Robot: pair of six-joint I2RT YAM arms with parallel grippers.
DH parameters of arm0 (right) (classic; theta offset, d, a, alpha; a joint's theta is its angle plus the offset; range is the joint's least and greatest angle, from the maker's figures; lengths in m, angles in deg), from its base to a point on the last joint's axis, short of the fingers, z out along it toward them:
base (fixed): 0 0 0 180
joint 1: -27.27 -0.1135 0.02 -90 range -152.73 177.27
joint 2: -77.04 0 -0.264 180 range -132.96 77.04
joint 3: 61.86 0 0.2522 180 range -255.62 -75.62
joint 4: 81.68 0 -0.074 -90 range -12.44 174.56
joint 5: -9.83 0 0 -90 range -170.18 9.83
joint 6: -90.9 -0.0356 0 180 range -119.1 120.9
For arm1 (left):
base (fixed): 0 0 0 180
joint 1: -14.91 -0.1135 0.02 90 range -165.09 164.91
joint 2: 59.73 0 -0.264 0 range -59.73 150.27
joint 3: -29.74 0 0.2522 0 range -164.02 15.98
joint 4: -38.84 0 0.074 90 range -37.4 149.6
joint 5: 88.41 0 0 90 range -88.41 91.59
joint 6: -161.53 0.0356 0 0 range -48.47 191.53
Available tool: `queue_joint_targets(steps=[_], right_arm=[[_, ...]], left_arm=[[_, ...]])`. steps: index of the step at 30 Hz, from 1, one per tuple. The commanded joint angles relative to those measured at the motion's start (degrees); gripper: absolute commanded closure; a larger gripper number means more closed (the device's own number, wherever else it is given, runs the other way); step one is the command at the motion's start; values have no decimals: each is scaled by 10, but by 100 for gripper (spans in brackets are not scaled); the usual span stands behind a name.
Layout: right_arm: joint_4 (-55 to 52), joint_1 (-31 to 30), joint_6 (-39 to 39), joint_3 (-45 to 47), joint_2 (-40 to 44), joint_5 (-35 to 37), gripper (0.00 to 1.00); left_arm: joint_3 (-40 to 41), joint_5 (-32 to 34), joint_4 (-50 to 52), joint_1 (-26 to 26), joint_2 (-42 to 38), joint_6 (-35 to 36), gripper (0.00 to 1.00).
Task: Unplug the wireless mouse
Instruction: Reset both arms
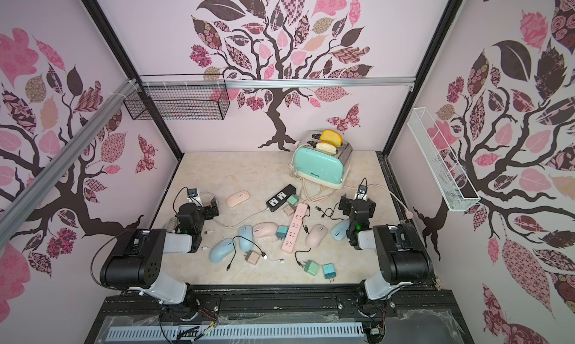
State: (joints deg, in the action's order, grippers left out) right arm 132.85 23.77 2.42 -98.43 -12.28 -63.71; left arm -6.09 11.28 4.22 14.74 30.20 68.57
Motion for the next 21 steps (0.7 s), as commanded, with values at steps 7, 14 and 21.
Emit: queue_joint_targets(steps=[7, 14, 21], right_arm=[[-4, 1, -6, -6, 5, -7, 0], [-3, 1, -5, -6, 5, -8, 0], [-3, 2, -5, -6, 5, -8, 0]], left_arm=[[0, 0, -12, -1, -6, 2, 2], [-4, -2, -7, -2, -4, 2, 2], [-1, -2, -10, -3, -6, 3, 2]])
